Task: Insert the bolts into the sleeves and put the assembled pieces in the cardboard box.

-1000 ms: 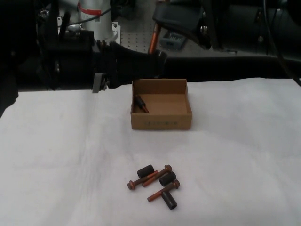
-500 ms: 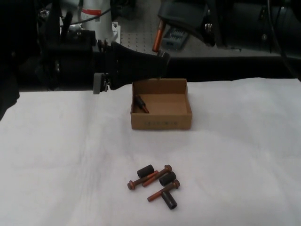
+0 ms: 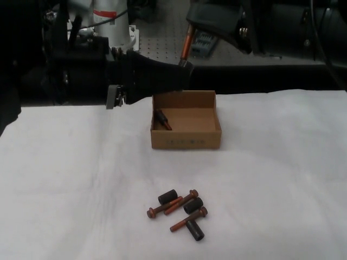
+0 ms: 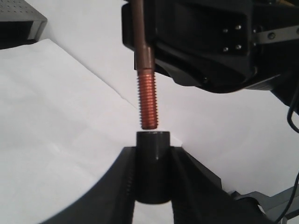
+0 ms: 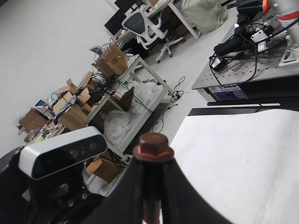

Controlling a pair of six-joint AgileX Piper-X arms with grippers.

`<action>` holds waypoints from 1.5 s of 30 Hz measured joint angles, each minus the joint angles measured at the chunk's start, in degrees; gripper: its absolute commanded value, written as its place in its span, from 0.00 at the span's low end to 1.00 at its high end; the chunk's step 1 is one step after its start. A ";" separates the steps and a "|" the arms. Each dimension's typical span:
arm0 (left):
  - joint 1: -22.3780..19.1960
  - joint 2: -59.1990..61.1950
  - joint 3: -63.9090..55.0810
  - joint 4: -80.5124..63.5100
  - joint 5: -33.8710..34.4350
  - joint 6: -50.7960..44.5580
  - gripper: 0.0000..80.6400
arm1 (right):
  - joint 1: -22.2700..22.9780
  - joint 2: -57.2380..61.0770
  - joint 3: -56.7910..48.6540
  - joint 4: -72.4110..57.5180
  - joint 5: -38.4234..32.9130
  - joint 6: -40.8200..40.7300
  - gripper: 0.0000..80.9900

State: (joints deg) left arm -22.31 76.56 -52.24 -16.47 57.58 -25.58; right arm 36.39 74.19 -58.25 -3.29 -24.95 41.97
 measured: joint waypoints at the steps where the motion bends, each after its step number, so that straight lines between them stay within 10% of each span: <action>1: 0.00 0.00 0.00 0.00 0.01 0.00 0.01 | 0.00 0.00 0.00 0.00 0.00 0.00 0.02; 45: 0.11 0.00 0.51 -5.58 -4.69 0.00 0.01 | 1.87 0.00 -0.66 1.54 1.99 -7.96 0.02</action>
State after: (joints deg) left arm -22.20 76.56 -51.73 -22.06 52.89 -25.58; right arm 38.26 74.19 -58.92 -1.75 -22.96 34.00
